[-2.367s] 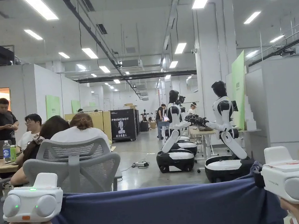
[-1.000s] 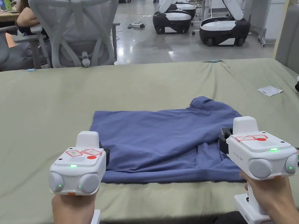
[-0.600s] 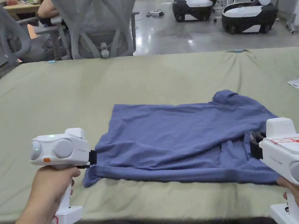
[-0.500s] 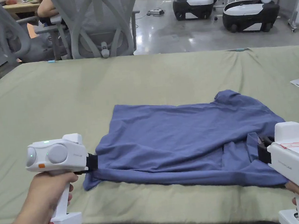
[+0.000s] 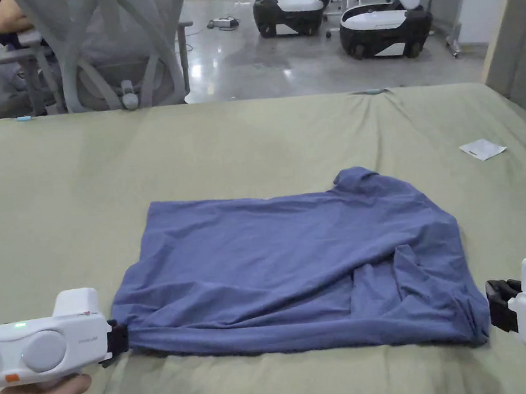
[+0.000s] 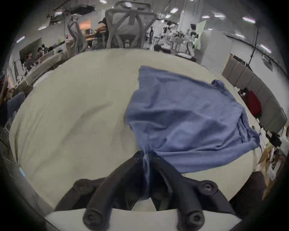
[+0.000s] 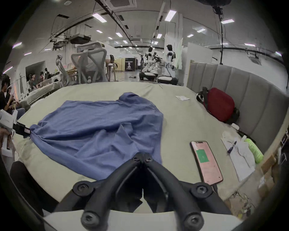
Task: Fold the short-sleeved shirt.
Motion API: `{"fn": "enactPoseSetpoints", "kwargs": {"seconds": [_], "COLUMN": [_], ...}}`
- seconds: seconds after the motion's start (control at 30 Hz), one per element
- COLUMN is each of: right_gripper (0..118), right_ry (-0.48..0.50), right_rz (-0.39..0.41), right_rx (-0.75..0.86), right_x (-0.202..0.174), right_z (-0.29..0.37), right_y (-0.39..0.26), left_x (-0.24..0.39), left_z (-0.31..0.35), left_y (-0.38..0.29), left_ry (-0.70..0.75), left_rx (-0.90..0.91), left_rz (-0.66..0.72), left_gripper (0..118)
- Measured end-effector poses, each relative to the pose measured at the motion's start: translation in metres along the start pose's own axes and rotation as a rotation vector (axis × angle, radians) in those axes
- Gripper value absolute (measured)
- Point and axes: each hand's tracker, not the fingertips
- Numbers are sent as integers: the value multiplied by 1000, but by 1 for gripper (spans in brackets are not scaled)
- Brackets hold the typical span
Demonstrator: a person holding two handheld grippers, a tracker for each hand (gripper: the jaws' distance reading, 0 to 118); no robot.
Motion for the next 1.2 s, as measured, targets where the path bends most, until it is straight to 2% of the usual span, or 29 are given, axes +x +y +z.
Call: {"fn": "enactPoseSetpoints", "kwargs": {"seconds": [0.03,0.07,0.1,0.13,0.17,0.2,0.27,0.3,0.33,0.37,0.4,0.43,0.5,0.63,0.8,1.0,1.2], "right_gripper": [8,32,69,100,100,94,92,85,51,2,3,3,3,3,3,3,3], "right_ry": [3,16,44,62,83,102,105,121,161,201,193,165,182,136,96,35,-17], "right_rz": [-3,-7,-9,-3,-4,-7,-17,-27,-52,-89,-130,-135,-140,-127,-64,-33,-23], "right_rx": [-4,-17,-72,-110,-82,-79,-96,-105,-120,-123,-119,-96,-68,21,92,45,-48], "right_x": [2,3,3,1,-2,-5,-10,-8,-8,-6,-4,-1,1,9,12,10,4], "right_z": [-3,-8,-16,-23,-27,-32,-49,-55,-62,-67,-71,-67,-52,-27,-27,-86,-171], "right_y": [-4,-8,-13,-17,-20,-23,-27,-29,-31,-33,-35,-38,-38,-18,35,108,118], "left_x": [4,7,6,7,8,10,8,9,9,7,7,6,4,-8,-5,7,21], "left_z": [5,8,9,11,13,15,13,13,12,9,9,11,17,30,25,-30,-125], "left_y": [0,-1,1,1,1,0,1,0,-1,-2,-3,-5,-5,8,55,134,167], "left_ry": [5,6,3,4,5,4,3,6,8,4,0,-2,-7,-61,-85,-69,6], "left_rx": [6,14,17,21,27,32,27,24,19,9,-2,-5,-10,7,3,-1,-98], "left_rz": [-5,-5,-9,-12,-16,-16,-19,-22,-24,-21,-19,-19,-14,64,53,108,187], "left_gripper": [3,3,3,3,3,3,3,3,3,3,3,3,3,3,3,3,3]}}
